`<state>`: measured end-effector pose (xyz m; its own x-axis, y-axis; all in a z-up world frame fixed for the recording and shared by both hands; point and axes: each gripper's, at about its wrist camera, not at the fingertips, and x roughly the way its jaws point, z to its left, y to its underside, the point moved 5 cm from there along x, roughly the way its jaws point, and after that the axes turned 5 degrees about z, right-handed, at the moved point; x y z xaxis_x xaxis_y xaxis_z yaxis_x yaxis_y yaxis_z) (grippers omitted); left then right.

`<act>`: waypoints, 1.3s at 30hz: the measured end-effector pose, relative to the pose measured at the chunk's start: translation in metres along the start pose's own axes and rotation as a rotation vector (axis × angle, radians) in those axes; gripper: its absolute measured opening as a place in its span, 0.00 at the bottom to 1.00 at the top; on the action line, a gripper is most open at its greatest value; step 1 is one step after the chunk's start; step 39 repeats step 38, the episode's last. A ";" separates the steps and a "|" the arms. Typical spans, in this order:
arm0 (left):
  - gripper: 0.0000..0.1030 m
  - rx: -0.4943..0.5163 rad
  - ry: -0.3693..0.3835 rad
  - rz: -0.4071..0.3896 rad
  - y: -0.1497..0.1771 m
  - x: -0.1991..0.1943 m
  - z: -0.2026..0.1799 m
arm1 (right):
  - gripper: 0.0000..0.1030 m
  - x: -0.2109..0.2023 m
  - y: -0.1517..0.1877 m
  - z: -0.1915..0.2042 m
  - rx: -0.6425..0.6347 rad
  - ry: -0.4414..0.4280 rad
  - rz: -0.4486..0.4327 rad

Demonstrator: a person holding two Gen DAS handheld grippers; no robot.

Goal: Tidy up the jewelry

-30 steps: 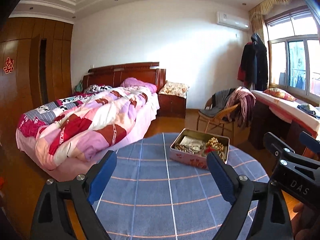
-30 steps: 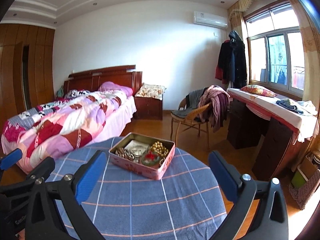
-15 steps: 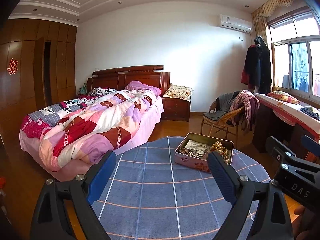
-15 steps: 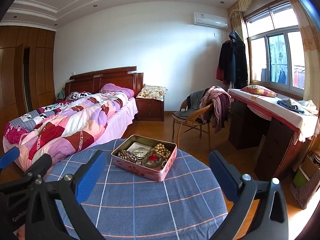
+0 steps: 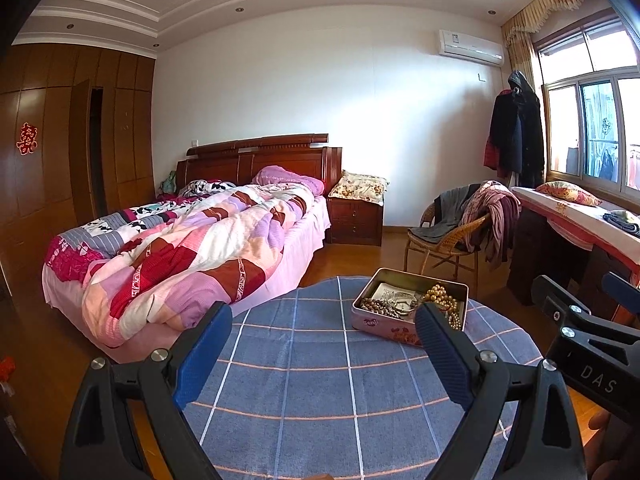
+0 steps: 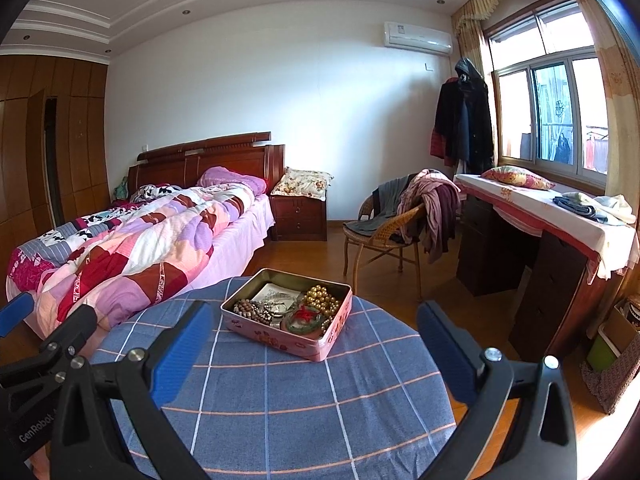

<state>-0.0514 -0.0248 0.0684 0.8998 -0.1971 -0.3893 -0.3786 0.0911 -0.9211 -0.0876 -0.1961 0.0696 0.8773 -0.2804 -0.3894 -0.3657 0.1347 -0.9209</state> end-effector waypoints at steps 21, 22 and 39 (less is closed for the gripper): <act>0.90 0.040 -0.064 -0.031 -0.004 0.001 -0.004 | 1.00 0.001 0.000 -0.002 0.005 0.008 0.008; 0.90 0.039 -0.066 -0.030 -0.004 0.002 -0.005 | 1.00 0.001 0.000 -0.002 0.005 0.007 0.010; 0.90 0.057 -0.029 0.063 0.004 0.030 -0.011 | 1.00 0.027 0.005 -0.006 0.015 0.024 0.084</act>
